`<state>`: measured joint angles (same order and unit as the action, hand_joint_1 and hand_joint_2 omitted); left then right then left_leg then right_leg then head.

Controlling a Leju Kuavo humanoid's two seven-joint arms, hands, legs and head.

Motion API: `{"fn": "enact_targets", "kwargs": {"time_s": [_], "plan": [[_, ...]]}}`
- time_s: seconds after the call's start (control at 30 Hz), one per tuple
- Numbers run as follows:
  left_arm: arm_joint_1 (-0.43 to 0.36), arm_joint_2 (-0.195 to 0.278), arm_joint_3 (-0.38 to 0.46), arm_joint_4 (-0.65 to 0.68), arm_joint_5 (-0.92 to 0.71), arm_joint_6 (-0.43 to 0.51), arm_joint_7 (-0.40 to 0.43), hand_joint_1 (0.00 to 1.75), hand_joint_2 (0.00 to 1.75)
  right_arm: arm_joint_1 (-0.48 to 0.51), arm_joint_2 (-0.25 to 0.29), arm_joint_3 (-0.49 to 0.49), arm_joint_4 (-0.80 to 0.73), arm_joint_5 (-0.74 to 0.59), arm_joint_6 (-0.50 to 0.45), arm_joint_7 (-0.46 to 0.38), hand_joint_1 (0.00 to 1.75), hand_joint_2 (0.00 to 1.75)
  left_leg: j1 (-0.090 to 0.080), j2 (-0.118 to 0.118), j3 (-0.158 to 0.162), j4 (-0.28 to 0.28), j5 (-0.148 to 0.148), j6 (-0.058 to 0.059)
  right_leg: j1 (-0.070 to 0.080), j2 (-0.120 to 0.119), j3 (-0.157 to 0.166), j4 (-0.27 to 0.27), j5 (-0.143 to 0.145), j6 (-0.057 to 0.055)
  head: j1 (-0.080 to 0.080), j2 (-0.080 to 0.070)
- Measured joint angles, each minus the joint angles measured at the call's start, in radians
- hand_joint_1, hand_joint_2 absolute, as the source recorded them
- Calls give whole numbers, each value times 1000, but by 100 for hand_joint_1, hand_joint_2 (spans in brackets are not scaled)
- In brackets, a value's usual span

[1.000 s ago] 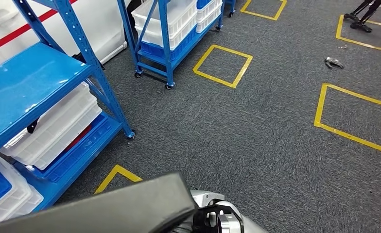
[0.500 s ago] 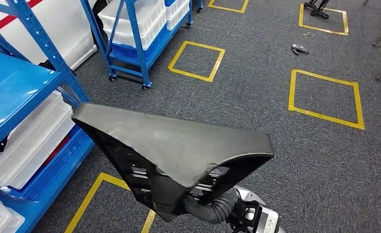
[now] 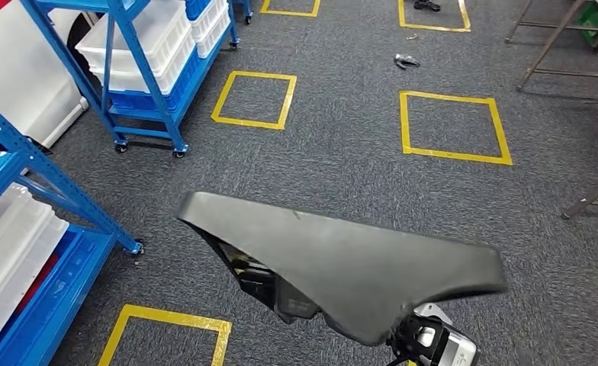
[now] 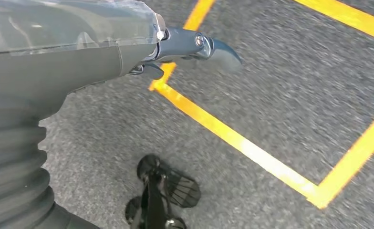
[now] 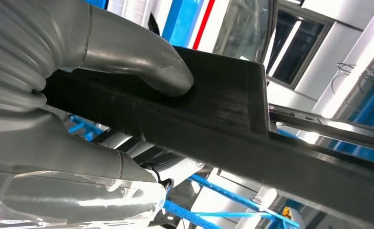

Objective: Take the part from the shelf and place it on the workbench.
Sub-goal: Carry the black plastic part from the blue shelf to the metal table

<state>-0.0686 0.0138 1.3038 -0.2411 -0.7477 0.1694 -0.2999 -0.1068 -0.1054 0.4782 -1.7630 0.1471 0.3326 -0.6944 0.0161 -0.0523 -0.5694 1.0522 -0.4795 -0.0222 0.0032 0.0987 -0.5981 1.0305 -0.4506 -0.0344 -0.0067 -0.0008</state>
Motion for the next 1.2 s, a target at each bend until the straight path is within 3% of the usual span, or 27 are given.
{"fn": "enact_targets", "kwargs": {"time_s": [0.07, 0.1, 0.13, 0.2, 0.27, 0.33, 0.37, 0.43, 0.47, 0.53, 0.57, 0.63, 0.7, 0.77, 0.8, 0.83, 0.87, 0.93, 1.0, 1.07, 1.13, 1.2], "plan": [[-3, 1, 6, 0, 4, 3, 3, 0, 175, 3, -1, 0, -13, 3, 11, 0, 175, 175, -2, -14, 15, -32, 2, 7, -2, 21, -7, 2, 3, 11, 0, 0], [-5, 2, 8, 0, 4, 5, 5, 0, 175, 4, -2, 0, -19, 4, 18, 1, 175, 175, -2, -5, 16, -35, 4, 12, -3, 31, -10, 0, 6, 18, 0, 0], [-8, 2, 8, 0, 5, 8, 6, 0, 175, 5, -3, 0, -24, 5, 25, 1, 175, 175, -2, 6, 17, -40, 8, 20, -3, 26, -14, 3, 4, 23, 1, 0], [-13, 3, 10, 0, 7, 18, 5, 0, 175, 1, -6, 0, -30, 3, 44, 3, 175, 175, 1, 30, 19, -50, 15, 33, 0, -19, -36, 50, -29, 33, 4, 0], [-13, 3, 12, 0, 11, 30, 1, 0, 175, -6, -7, 1, -32, -1, 61, 3, 175, 175, -1, 55, 19, -53, 17, 39, -3, -72, -88, 163, -92, 39, 7, 0], [-12, 3, 16, 0, 14, 41, -5, 0, 175, -7, -8, 1, -32, -8, 72, 4, 175, 175, -2, 81, 19, -52, 15, 40, -9, -87, -133, 259, -123, 45, 8, 0], [-13, 3, 16, 0, 14, 46, -9, 0, 175, -7, -9, 1, -32, -12, 78, 4, 175, 175, -2, 93, 19, -52, 14, 40, -12, -90, -134, 264, -115, 48, 8, 0], [-15, 2, 17, 0, 13, 52, -15, 0, 175, -8, -11, 2, -32, -19, 86, 4, 175, 175, -2, 115, 21, -50, 11, 35, -16, -108, -86, 177, -59, 49, 8, 0], [-16, 2, 17, 0, 12, 52, -17, 0, 175, -11, -11, 2, -32, -22, 90, 4, 175, 175, -4, 124, 23, -49, 8, 31, -14, -131, -52, 111, -34, 49, 8, 0], [-17, 0, 17, 0, 6, 39, -21, 0, 175, -21, -11, 5, -34, -27, 100, 4, 175, 175, -10, 142, 25, -44, 1, 19, -7, -164, -8, 22, -12, 39, 7, 0], [-17, 0, 17, 0, 1, 26, -22, 0, 175, -26, -11, 7, -35, -30, 106, 4, 175, 175, -13, 153, 26, -43, -2, 13, -3, -167, -4, 8, -15, 33, 6, 0], [-19, 0, 15, 0, -7, -8, -24, 0, 175, -30, -12, 16, -37, -33, 117, 6, 175, 175, -11, 167, 29, -41, -7, 2, -3, -144, -5, 3, -12, 20, 6, 0], [-22, 0, 11, 0, -15, -37, -25, 0, 175, -35, -12, 29, -37, -34, 124, 8, 175, 175, -6, 131, 16, 0, -39, -8, -6, -123, -3, -2, -8, 7, 5, 0], [-21, -1, 8, 0, -22, -53, -25, 0, 175, -41, -12, 45, -37, -36, 131, 10, 175, 175, -3, 80, -36, 116, -102, -12, -7, -102, -2, -4, -6, -3, 3, 0], [-19, -1, 7, 0, -24, -58, -24, 0, 175, -44, -12, 53, -35, -39, 135, 12, 175, 175, -3, 69, -69, 185, -130, -13, -6, -90, -2, -3, -6, -5, 2, 0], [-16, -1, 6, 0, -25, -62, -23, 0, 175, -47, -12, 61, -33, -42, 140, 15, 175, 175, -3, 64, -95, 235, -142, -13, -5, -76, -2, -3, -6, -6, 2, 0], [-15, -1, 6, 0, -26, -66, -23, 0, 175, -51, -12, 69, -29, -46, 143, 19, 175, 175, -3, 62, -105, 250, -135, -12, -4, -62, -2, -2, -6, -6, 2, 0], [-15, -1, 5, 0, -28, -72, -22, 0, 175, -63, -12, 84, -21, -53, 149, 24, 175, 175, -3, 50, -74, 168, -69, -5, -3, -35, 1, 0, -6, -6, 2, 0], [-15, -1, 4, 0, -30, -75, -23, 0, 175, -79, -11, 98, -13, -56, 151, 28, 175, 175, -2, 7, -19, 34, -9, 3, -2, -12, 0, 3, -6, -2, 3, 0], [-16, 0, 2, 0, -31, -77, -25, 0, 175, -90, -9, 112, -7, -56, 151, 34, 175, 175, -3, -18, 7, -26, 4, 9, -4, 8, -6, 5, -3, 8, 3, 0], [-18, 0, 0, 0, -31, -78, -24, 0, 175, -94, -8, 124, -1, -54, 151, 40, 175, 175, -4, -2, 11, -35, 8, 18, -6, 19, -11, 4, 0, 22, 3, 0], [-20, -1, -1, 0, -29, -74, -20, 0, 175, -103, -6, 134, 4, -53, 151, 42, 175, 175, 0, 20, 14, -46, 15, 30, -3, -17, -24, 31, -21, 32, 6, 0]]}}
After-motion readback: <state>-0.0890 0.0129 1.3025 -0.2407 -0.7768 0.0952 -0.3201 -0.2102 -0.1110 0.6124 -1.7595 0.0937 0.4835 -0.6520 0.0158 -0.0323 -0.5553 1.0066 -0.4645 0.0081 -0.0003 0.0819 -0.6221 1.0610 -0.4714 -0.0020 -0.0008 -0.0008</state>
